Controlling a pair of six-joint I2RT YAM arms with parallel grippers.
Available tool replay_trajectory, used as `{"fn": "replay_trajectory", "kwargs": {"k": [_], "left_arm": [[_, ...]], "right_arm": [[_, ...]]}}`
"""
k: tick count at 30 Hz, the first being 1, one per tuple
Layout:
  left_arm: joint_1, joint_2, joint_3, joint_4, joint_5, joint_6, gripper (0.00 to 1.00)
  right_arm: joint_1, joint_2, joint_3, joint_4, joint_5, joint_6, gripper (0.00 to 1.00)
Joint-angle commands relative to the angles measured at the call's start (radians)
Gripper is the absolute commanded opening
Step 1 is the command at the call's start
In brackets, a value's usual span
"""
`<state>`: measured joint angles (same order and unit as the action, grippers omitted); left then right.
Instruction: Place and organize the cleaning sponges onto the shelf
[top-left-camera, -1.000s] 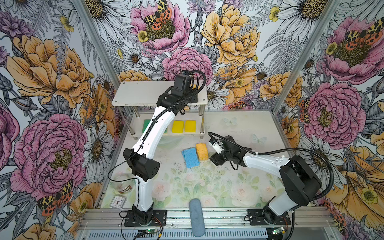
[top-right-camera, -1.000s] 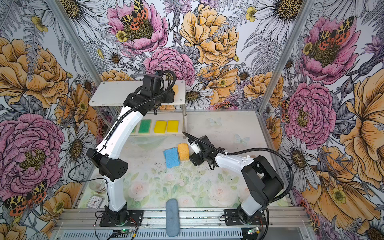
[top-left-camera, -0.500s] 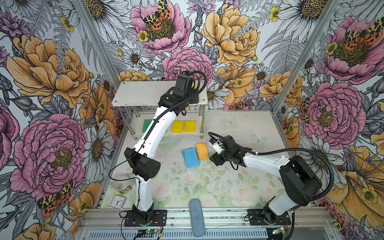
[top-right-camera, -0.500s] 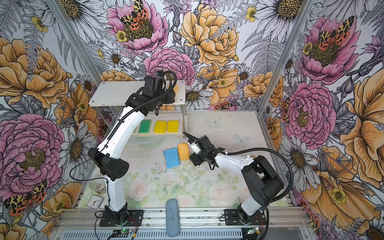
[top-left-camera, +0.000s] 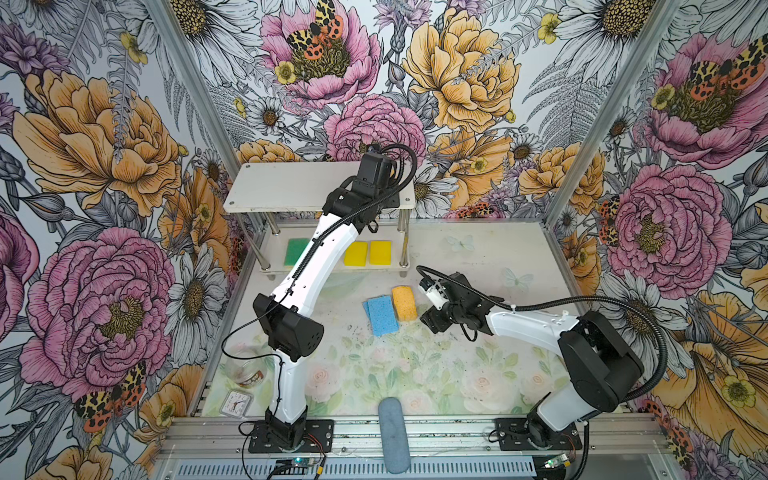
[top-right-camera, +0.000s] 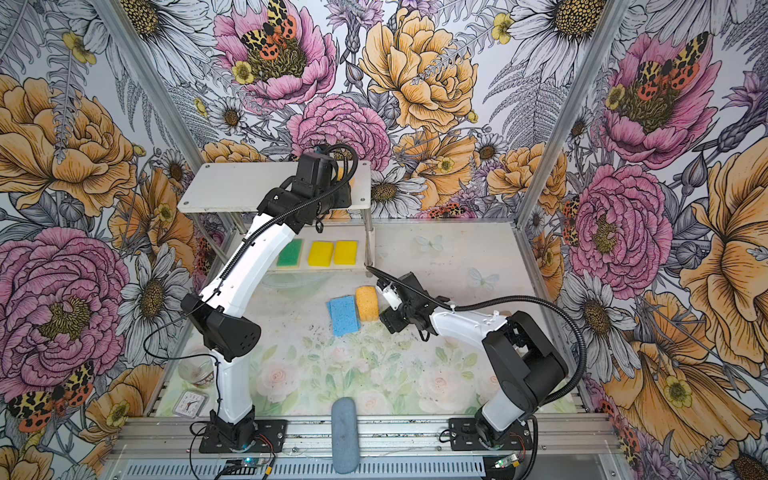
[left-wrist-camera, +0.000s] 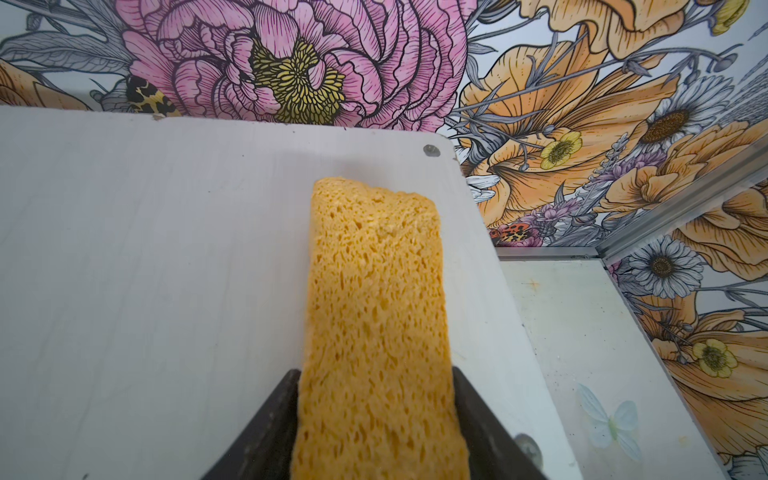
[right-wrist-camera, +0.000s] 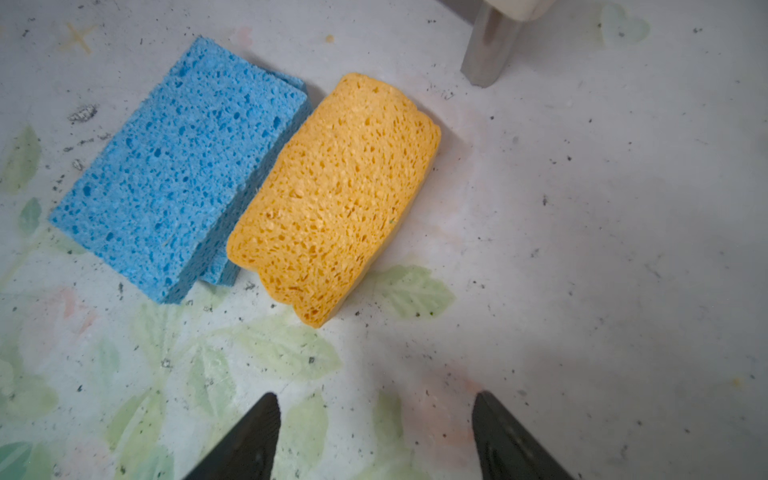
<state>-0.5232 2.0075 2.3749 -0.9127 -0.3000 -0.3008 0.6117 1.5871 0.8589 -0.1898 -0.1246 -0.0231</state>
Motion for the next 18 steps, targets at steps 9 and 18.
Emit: {"fn": "replay_trajectory", "kwargs": {"k": [9,18], "left_arm": [[0.019,0.033,-0.002,0.008,-0.033,-0.052,0.54],[0.017,0.038,0.012,0.009,-0.025,-0.069,0.55]], "right_arm": [[-0.001,-0.023,-0.003,0.021,0.017,0.006,0.75],[-0.001,-0.028,-0.006,0.021,0.017,0.006,0.75]]}}
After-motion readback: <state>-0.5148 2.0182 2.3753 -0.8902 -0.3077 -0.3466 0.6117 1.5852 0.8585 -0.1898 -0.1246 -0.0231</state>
